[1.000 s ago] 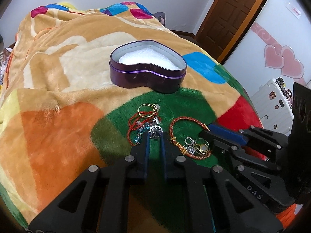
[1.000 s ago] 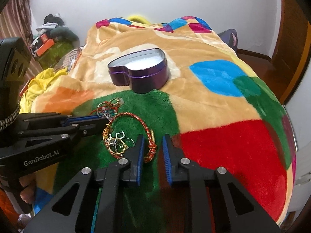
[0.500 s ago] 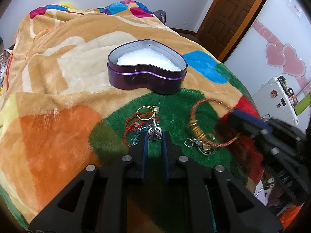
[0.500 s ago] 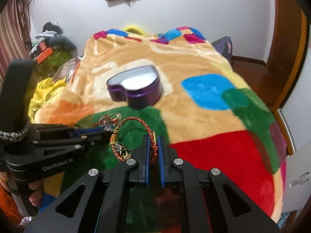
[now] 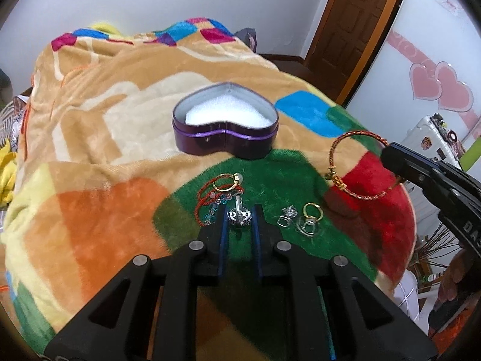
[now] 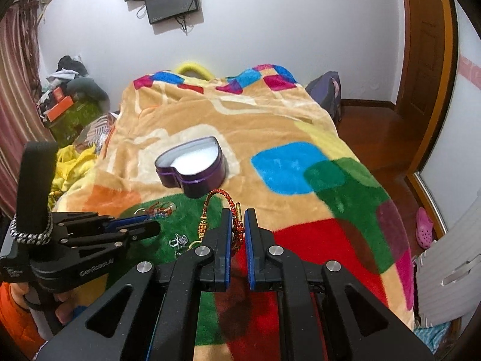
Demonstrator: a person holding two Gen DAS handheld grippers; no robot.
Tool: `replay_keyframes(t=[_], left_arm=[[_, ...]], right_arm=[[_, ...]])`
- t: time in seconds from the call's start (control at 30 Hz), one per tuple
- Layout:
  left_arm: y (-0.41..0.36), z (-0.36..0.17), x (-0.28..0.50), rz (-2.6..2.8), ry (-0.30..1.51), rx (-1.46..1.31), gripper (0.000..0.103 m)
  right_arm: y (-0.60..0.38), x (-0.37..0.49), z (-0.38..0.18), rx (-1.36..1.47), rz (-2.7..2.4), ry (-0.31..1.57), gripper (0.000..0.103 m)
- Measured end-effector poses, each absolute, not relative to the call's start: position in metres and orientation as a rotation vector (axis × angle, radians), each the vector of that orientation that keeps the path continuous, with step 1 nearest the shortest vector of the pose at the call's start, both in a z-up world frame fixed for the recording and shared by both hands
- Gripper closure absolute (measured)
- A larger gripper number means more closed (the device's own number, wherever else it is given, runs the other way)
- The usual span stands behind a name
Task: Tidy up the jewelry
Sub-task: 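Grasp the orange braided bracelet with the right tool while the left tool grasps a silver charm, then carry both pieces over the purple heart tin and open both tools inside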
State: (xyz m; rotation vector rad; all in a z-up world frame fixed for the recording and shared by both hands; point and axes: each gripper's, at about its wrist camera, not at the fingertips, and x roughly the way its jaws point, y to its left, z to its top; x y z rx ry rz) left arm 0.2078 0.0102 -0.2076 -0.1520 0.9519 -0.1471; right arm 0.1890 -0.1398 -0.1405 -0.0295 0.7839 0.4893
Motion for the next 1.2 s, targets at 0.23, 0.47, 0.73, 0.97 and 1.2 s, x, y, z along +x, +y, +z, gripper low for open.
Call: replay_keyframes(t=[0.23, 0.47, 0.73, 0.97, 1.2], left_arm=[[0.019, -0.178, 0.201, -0.117, 0.873, -0.129, 0.089], [0.032, -0.153, 0.202, -0.094, 0.801, -0.124, 0.089], [0.043, -0.143, 0.213, -0.075, 0.764, -0.123, 0.089], [0.046, -0.142, 0.230, -0.068, 0.749, -0.116, 0.089], [0.051, -0.150, 0.249, -0.066, 0.759, -0.121, 0.089]], right_arm=[[-0.135, 0.189, -0.127, -0.025, 0.503, 0.739, 0.096], [-0.120, 0.194, -0.114, -0.023, 0.530, 0.692, 0.096], [-0.100, 0.211, -0.108, -0.037, 0.557, 0.659, 0.096], [-0.086, 0.231, -0.112, -0.047, 0.569, 0.655, 0.096], [-0.077, 0.245, -0.125, -0.046, 0.597, 0.692, 0.096]])
